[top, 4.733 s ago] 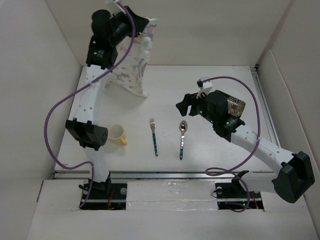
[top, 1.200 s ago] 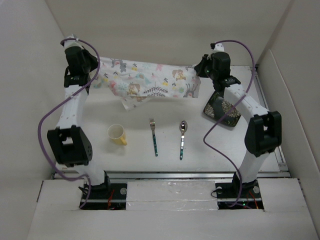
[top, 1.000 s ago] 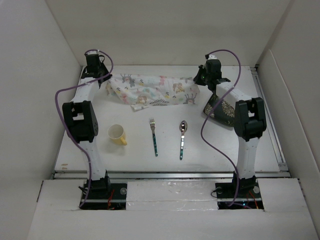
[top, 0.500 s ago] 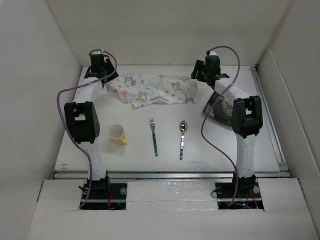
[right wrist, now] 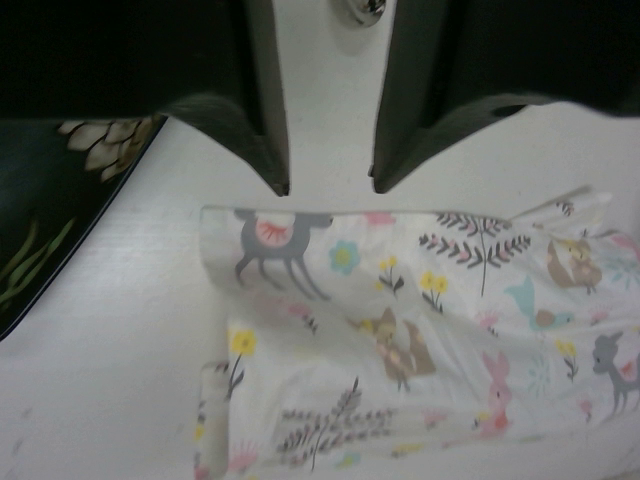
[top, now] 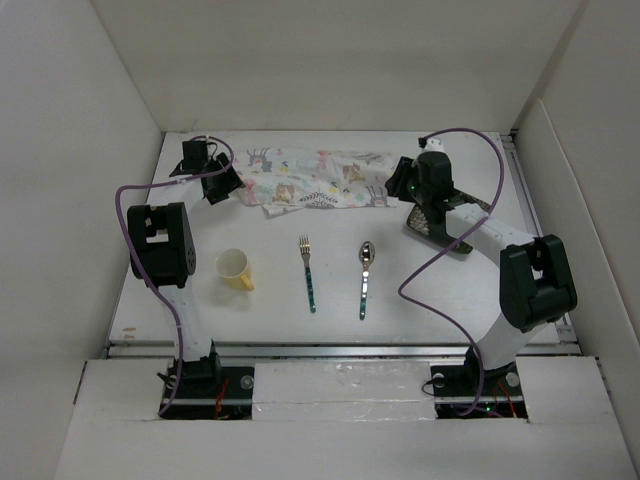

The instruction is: Set the dinner table for one person

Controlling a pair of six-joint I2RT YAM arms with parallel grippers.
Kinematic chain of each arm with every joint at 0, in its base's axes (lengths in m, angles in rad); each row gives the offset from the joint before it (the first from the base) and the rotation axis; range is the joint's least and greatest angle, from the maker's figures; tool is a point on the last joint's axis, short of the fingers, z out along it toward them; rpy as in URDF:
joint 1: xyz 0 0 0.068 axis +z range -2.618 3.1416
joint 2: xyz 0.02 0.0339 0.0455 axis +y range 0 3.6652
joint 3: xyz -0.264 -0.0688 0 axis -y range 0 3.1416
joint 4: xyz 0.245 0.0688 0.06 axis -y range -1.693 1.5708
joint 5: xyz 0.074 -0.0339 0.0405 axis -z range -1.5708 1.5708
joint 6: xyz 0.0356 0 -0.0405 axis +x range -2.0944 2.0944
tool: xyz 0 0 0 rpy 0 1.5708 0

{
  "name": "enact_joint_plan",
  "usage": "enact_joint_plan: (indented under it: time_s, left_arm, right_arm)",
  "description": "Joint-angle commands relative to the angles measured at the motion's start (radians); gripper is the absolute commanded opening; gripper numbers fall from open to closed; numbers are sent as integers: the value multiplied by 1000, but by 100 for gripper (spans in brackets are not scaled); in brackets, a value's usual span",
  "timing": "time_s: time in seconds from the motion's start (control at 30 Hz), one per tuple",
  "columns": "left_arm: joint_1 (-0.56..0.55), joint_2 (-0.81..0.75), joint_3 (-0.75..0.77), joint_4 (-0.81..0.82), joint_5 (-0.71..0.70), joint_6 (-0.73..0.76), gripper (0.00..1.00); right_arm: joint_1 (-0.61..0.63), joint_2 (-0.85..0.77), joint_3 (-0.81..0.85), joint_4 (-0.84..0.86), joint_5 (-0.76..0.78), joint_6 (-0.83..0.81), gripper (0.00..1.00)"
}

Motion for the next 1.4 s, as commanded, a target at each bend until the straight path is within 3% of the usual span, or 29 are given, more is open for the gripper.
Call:
enact_joint_plan:
  time_s: [0.0,0.03,0.33,0.47,0.53,0.6,0.8,0.93,1.13,1.37]
  left_arm:
    - [-6,7,14,-5,57,9,57]
    - [-6,13,29,-5,53,9,58]
    - [-30,91,69,26,54,-21,53]
    - [-31,117,74,72,79,-53,37]
    - [-31,139,98,71,85,-60,14]
    - [-31,148,112,72,90,-60,0]
    - [0,114,105,98,56,-55,0]
    - [61,-11,43,107,31,-52,0]
    - [62,-151,5,112,42,-76,0]
    - [43,-125,-26,112,44,-67,0]
  right_arm:
    - [25,9,-63,64,6,21,51]
    - [16,21,-58,53,1,18,55]
    - [16,202,41,-16,19,44,56]
    - [16,246,95,-56,82,60,56]
    - [16,262,107,-62,89,63,56]
    - [25,271,121,-69,108,61,56]
    - [25,291,126,-69,125,61,56]
    - [34,280,112,-73,144,55,57]
    - [45,324,158,-129,135,49,59]
    - [100,300,124,-74,116,31,59]
